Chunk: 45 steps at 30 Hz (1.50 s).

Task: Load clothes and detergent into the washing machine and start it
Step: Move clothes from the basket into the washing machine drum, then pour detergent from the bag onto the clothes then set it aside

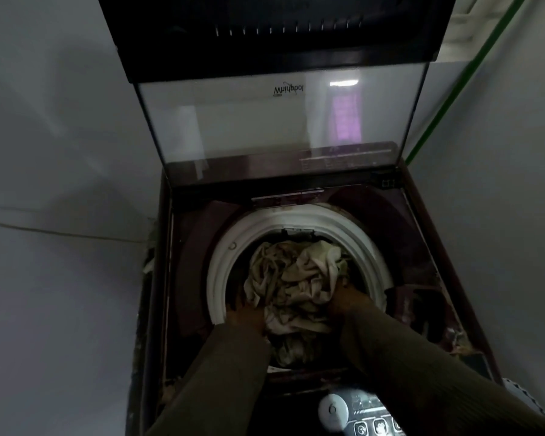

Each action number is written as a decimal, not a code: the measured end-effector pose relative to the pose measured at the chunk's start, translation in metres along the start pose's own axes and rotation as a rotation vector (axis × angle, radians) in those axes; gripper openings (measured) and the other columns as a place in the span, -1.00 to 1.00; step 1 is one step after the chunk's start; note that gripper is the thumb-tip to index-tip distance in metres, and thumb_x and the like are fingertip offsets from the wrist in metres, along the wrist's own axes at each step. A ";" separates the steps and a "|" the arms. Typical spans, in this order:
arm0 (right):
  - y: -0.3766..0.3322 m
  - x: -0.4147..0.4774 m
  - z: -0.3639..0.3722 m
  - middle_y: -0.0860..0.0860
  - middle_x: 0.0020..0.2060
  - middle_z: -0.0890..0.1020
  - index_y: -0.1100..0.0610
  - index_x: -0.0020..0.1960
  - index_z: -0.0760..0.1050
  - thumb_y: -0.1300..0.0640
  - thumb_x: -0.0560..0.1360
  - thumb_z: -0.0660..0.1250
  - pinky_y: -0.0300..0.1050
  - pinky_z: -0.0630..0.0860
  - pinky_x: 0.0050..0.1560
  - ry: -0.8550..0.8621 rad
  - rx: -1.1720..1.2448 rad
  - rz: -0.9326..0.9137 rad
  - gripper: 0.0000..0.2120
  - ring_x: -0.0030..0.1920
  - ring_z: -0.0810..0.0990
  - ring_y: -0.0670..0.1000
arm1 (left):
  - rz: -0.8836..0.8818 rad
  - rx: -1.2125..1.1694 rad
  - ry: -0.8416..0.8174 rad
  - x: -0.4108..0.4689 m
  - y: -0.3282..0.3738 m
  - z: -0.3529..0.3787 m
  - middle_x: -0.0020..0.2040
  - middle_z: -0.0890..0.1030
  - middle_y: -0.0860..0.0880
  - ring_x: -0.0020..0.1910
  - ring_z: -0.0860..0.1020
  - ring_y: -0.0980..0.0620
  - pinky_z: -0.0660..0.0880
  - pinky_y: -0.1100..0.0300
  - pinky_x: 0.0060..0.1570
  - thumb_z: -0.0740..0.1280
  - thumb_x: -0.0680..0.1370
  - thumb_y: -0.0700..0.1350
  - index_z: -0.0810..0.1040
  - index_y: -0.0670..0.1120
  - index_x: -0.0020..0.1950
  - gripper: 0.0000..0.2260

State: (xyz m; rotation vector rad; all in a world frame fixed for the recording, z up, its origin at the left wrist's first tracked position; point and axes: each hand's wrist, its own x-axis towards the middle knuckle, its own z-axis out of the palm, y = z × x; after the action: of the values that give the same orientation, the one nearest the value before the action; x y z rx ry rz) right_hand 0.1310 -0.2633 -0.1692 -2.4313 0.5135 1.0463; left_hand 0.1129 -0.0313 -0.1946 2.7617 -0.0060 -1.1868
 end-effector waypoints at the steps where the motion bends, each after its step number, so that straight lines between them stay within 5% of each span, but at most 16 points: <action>1: -0.003 -0.009 -0.005 0.10 0.57 0.12 0.00 0.61 -0.09 -0.64 0.18 0.15 0.02 0.27 0.44 -0.022 0.017 0.016 0.21 0.51 0.24 0.14 | -0.006 -0.010 0.028 0.000 0.001 0.000 0.63 -0.14 -0.07 0.61 -0.06 -0.13 -0.06 -0.07 0.54 0.09 0.60 0.35 -0.19 0.12 0.62 -0.27; 3: -0.017 -0.032 -0.016 0.17 0.53 0.21 0.15 0.59 -0.02 -0.34 0.44 0.29 0.00 0.33 0.37 0.022 0.004 0.048 -0.05 0.46 0.32 0.19 | 0.012 -0.019 0.072 -0.004 0.002 -0.008 0.63 -0.11 -0.14 0.59 -0.03 -0.20 0.05 -0.09 0.53 0.13 0.61 0.30 -0.14 0.09 0.63 -0.28; 5: -0.026 -0.048 -0.021 0.25 0.50 0.20 0.26 0.56 -0.05 -0.20 0.48 0.33 0.09 0.38 0.35 0.157 -0.067 0.065 -0.08 0.42 0.35 0.27 | 0.070 0.005 0.086 -0.010 0.000 -0.015 0.62 -0.06 -0.18 0.57 0.00 -0.29 0.13 -0.17 0.51 0.17 0.60 0.27 -0.10 0.05 0.63 -0.27; 8: -0.039 -0.072 -0.029 0.22 0.54 0.07 0.17 0.58 -0.12 -0.07 0.56 0.24 0.16 0.34 0.33 0.285 -0.095 -0.079 -0.21 0.46 0.24 0.29 | 0.146 0.125 0.203 -0.025 -0.003 -0.027 0.61 0.01 -0.23 0.55 0.06 -0.33 0.18 -0.23 0.47 0.19 0.61 0.23 -0.02 0.02 0.63 -0.30; 12: -0.043 -0.099 -0.034 0.08 0.59 -0.07 0.05 0.60 -0.11 -0.10 0.55 0.29 0.18 0.31 0.40 0.294 -0.139 -0.333 -0.19 0.57 0.01 0.16 | 0.202 0.206 0.300 -0.059 0.001 -0.047 0.61 -0.03 -0.25 0.58 -0.08 -0.33 0.07 -0.22 0.49 0.24 0.58 0.24 -0.03 0.02 0.63 -0.26; 19: -0.049 -0.135 -0.011 0.15 0.58 -0.03 0.08 0.60 -0.03 -0.07 0.57 0.25 0.20 0.36 0.39 0.468 -0.272 -0.538 -0.27 0.58 -0.01 0.19 | 0.293 0.276 0.490 -0.107 -0.001 -0.050 0.62 -0.10 -0.23 0.59 -0.16 -0.26 -0.08 -0.25 0.52 0.05 0.64 0.27 -0.18 -0.05 0.63 -0.28; 23: -0.060 -0.145 0.012 0.18 0.58 0.00 0.13 0.58 0.00 -0.11 0.58 0.15 0.19 0.28 0.45 0.445 -0.346 -0.675 -0.32 0.58 -0.01 0.19 | 0.270 0.212 0.632 -0.144 -0.009 -0.046 0.62 0.06 -0.19 0.60 -0.05 -0.23 0.02 -0.27 0.51 0.06 0.65 0.23 -0.01 -0.02 0.63 -0.37; 26: -0.071 -0.155 0.027 0.18 0.59 -0.06 0.14 0.60 -0.05 -0.16 0.60 0.03 0.15 0.21 0.49 0.408 -0.415 -0.773 -0.31 0.59 -0.06 0.18 | 0.172 0.116 0.775 -0.169 -0.023 -0.034 0.49 0.38 -0.17 0.54 0.21 -0.24 0.25 -0.30 0.42 -0.01 0.60 0.24 0.32 -0.04 0.52 -0.42; 28: -0.078 -0.163 0.035 0.17 0.59 -0.12 0.12 0.61 -0.02 -0.24 0.62 -0.12 0.15 0.18 0.50 0.407 -0.444 -0.868 -0.33 0.59 -0.10 0.19 | 0.076 0.066 0.838 -0.188 -0.033 -0.023 0.48 0.40 -0.16 0.53 0.25 -0.23 0.28 -0.30 0.41 0.01 0.60 0.25 0.39 -0.06 0.48 -0.42; 30: -0.086 -0.175 0.042 0.18 0.59 -0.09 0.11 0.60 0.05 -0.30 0.59 -0.21 0.21 0.20 0.48 0.433 -0.460 -0.952 -0.28 0.59 -0.11 0.20 | -0.024 0.036 0.895 -0.207 -0.041 -0.009 0.52 0.35 -0.17 0.55 0.21 -0.23 0.26 -0.30 0.42 0.03 0.62 0.24 0.36 -0.06 0.51 -0.43; 35: -0.103 -0.204 0.054 0.22 0.58 0.02 0.17 0.57 0.12 -0.16 0.63 0.07 0.21 0.10 0.51 0.513 -0.458 -1.125 -0.37 0.58 -0.05 0.20 | -0.328 -0.068 0.938 -0.255 -0.057 0.033 0.59 0.20 -0.15 0.59 0.10 -0.19 0.13 -0.28 0.50 -0.01 0.65 0.24 0.19 -0.03 0.59 -0.42; 39: -0.116 -0.227 0.077 0.16 0.59 -0.09 0.13 0.59 0.03 -0.19 0.64 0.07 0.22 0.12 0.51 0.418 -0.510 -1.269 -0.35 0.59 -0.14 0.14 | -0.538 -0.157 0.941 -0.297 -0.070 0.076 0.58 0.21 -0.15 0.58 0.13 -0.18 0.12 -0.27 0.50 -0.08 0.64 0.25 0.20 -0.03 0.58 -0.40; 45: -0.142 -0.265 0.138 0.25 0.57 0.04 0.22 0.55 0.16 -0.17 0.62 0.10 0.33 0.25 0.41 0.291 -0.604 -1.497 -0.36 0.58 -0.03 0.22 | -0.790 -0.305 0.791 -0.352 -0.095 0.153 0.60 0.16 -0.16 0.59 0.07 -0.19 0.01 -0.28 0.48 -0.12 0.63 0.28 0.18 0.02 0.58 -0.40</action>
State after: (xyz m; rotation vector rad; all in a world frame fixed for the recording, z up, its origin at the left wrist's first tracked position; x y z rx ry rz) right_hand -0.0509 -0.0297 -0.0210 -2.4015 -1.5391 0.1352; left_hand -0.2449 0.0643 -0.0563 2.7690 1.2926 -0.0391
